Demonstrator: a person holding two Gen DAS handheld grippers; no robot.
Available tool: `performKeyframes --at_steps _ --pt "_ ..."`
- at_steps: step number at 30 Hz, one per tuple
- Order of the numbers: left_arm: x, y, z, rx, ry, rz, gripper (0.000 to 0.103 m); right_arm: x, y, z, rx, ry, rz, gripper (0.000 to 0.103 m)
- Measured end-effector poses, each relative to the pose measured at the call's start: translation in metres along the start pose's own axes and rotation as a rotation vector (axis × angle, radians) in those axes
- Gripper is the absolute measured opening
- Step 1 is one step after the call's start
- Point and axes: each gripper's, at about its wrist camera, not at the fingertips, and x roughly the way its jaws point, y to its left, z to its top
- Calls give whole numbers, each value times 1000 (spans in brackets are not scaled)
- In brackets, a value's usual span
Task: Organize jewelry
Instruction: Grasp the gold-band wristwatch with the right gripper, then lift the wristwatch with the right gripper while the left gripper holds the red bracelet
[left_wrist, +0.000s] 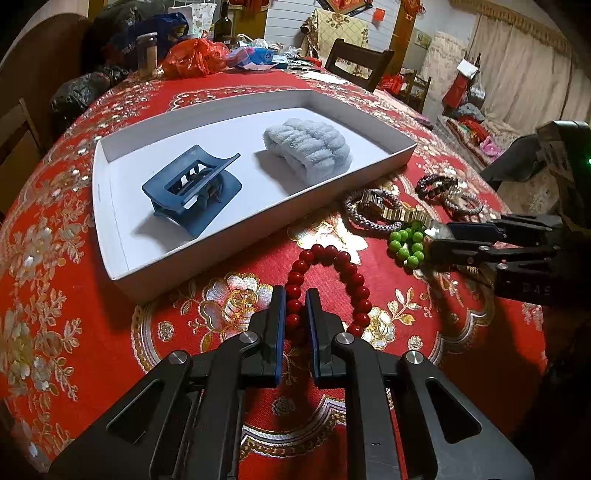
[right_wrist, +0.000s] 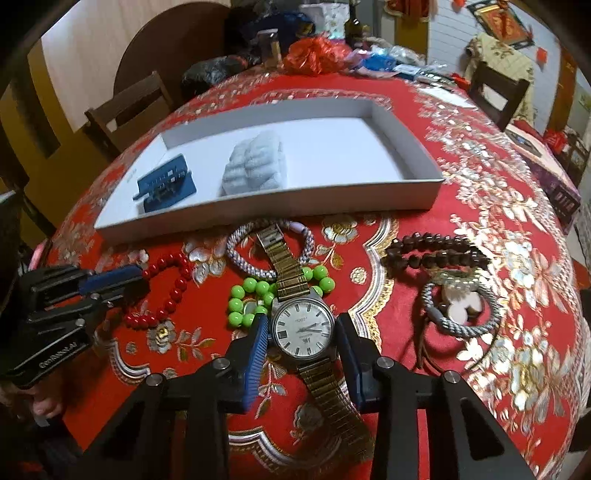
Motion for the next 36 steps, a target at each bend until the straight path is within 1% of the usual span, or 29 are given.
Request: performKeyframes --at_steps 2,4,6,8,10,12,16,24,30,32,36 --pt "-1 7 0 -30 -4 -46 8 -16 -2 -1 41 -51 4 36" --pt "-6 11 -1 -47 -29 -78 8 -32 -6 -5 100 -109 14 36" --pt "-16 5 -2 -9 -72 -79 8 -44 -10 -8 147 -155 19 36" --pt "-24 -1 -2 15 -87 -93 8 -57 -17 -13 209 -209 33 36" --pt "-31 -4 -1 13 -96 -109 8 -68 -20 -15 250 -251 46 36" --pt "-38 -4 2 1 -102 -125 8 -74 -20 -14 260 -285 42 36" --pt "-48 -3 10 -12 -117 -121 8 -84 -17 -14 263 -328 44 36" --pt "-56 -7 23 -40 -70 -48 8 -95 -12 -18 253 -368 23 36" --pt "-67 -11 31 -41 -69 -21 8 -116 -9 -19 252 -476 8 36" --pt "-68 -11 33 -43 -69 -15 8 -120 -10 -19 258 -500 5 36" --pt "-69 -8 35 -47 -68 -10 8 -122 -12 -19 273 -507 11 36"
